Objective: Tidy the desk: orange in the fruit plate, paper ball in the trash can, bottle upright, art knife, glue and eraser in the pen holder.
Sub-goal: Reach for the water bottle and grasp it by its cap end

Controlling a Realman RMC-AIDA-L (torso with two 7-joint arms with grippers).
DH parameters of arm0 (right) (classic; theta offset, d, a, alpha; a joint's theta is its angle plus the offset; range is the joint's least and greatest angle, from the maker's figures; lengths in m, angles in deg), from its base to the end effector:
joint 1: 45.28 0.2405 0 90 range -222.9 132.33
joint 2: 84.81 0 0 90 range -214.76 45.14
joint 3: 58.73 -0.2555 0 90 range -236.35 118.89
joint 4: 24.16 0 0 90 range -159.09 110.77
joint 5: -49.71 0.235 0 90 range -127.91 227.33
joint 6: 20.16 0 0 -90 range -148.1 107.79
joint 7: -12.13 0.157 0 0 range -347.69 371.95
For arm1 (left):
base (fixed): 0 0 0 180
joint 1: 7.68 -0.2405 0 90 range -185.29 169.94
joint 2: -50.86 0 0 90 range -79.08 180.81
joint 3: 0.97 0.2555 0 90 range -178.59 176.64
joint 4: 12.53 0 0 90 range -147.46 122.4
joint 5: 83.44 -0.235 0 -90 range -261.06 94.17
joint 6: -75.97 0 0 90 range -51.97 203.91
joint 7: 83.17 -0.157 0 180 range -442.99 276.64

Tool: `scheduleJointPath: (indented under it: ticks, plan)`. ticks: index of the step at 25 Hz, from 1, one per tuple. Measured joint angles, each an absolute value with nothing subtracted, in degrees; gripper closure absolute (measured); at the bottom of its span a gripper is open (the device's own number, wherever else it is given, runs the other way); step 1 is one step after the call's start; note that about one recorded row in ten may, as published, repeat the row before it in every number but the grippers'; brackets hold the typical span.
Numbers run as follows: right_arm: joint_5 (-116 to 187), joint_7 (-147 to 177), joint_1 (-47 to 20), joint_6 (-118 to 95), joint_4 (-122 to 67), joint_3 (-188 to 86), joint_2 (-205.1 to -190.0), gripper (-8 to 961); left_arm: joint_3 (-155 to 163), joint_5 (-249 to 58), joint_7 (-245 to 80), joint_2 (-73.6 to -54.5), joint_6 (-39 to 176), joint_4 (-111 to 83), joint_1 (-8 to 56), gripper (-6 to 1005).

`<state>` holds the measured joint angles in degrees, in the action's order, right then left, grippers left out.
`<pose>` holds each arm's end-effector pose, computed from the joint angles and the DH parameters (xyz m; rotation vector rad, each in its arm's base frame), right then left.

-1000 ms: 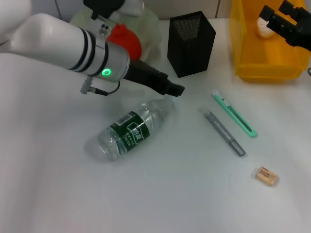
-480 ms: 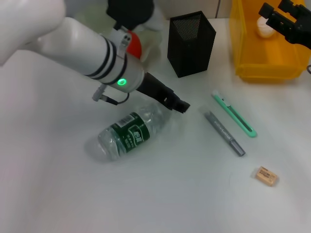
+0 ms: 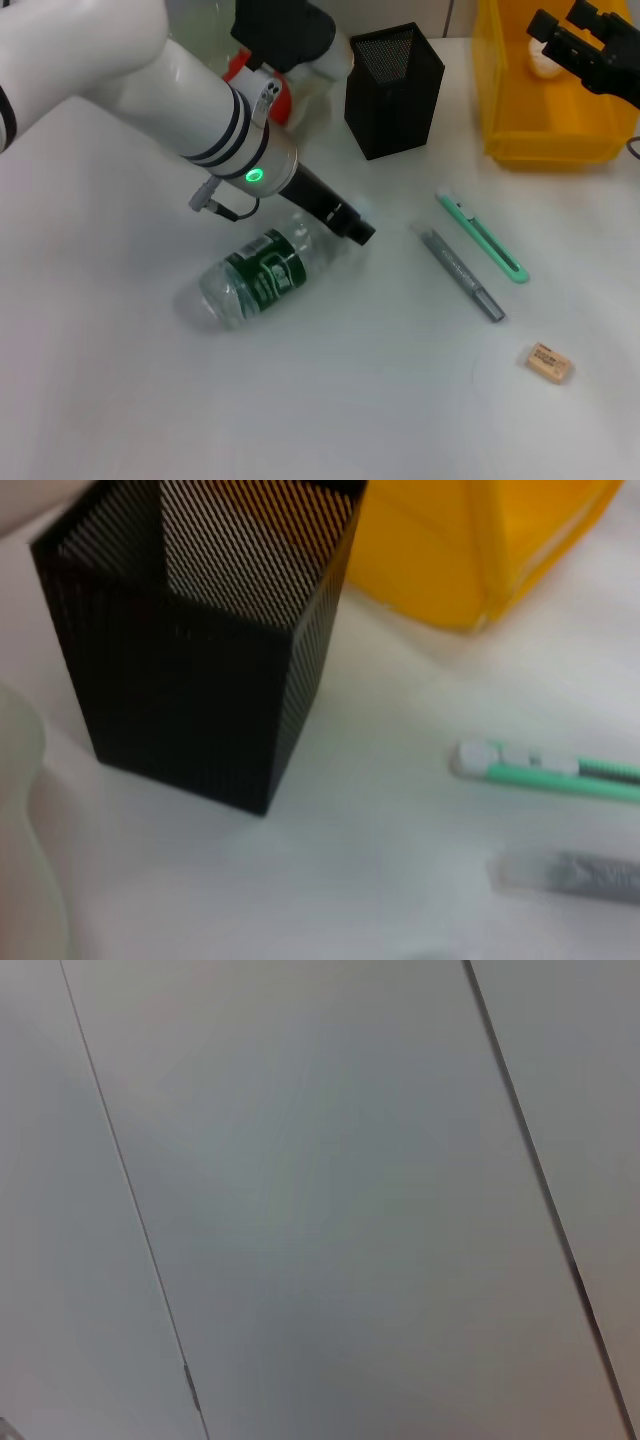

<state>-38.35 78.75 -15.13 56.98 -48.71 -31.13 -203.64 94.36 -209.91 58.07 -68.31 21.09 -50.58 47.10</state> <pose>0.2963 0.3915 0.0286 -2.0314 0.7058 1.0785 -0.1424 0.4275 -0.1330 -2.7154 -0.7951 0.2840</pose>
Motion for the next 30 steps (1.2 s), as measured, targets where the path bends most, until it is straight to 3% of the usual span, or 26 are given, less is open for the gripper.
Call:
scheduleJointPath:
  ticks: [30]
  plan:
    - [-38.0,78.9,-13.6,57.3,-48.0,-30.2,-203.90,192,102.0,-204.1,59.0,-68.32,27.3,-50.5,46.0,395]
